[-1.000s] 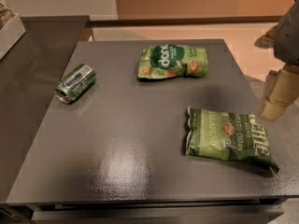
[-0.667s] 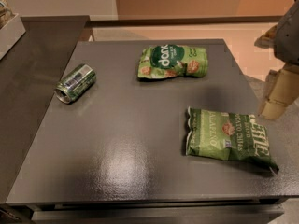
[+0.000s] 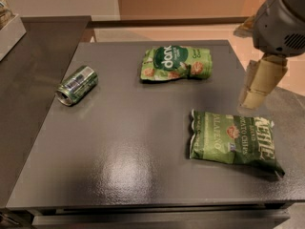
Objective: Place green can upright
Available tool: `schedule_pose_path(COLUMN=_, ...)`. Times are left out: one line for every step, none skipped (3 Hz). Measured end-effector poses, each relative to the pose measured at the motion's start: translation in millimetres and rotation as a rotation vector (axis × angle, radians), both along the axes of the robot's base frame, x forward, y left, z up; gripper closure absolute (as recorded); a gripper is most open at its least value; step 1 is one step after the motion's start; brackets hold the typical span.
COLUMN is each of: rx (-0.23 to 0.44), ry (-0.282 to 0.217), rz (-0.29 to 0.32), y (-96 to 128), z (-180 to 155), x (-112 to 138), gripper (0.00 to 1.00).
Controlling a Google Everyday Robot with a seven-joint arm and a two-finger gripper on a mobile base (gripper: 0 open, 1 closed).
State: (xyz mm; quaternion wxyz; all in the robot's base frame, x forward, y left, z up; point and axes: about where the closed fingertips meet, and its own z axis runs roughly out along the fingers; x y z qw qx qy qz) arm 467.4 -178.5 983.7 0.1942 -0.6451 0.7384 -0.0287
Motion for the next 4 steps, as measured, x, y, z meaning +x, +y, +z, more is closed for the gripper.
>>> schedule_pose_path(rx=0.002, ry=-0.070, rz=0.153, y=45.7, z=6.3, x=31.3, gripper=0.00)
schedule_pose_path(rx=-0.019, ry=-0.128, rz=0.268, y=78.8, z=8.2, x=52.9, gripper=0.00)
schedule_pose_path(rx=-0.047, ry=-0.166, rz=0.400, y=116.3, z=4.3, x=71.3, gripper=0.00)
schedule_pose_path(rx=-0.076, ry=-0.181, rz=0.538, y=154.9, z=-2.3, x=83.1, gripper=0.00)
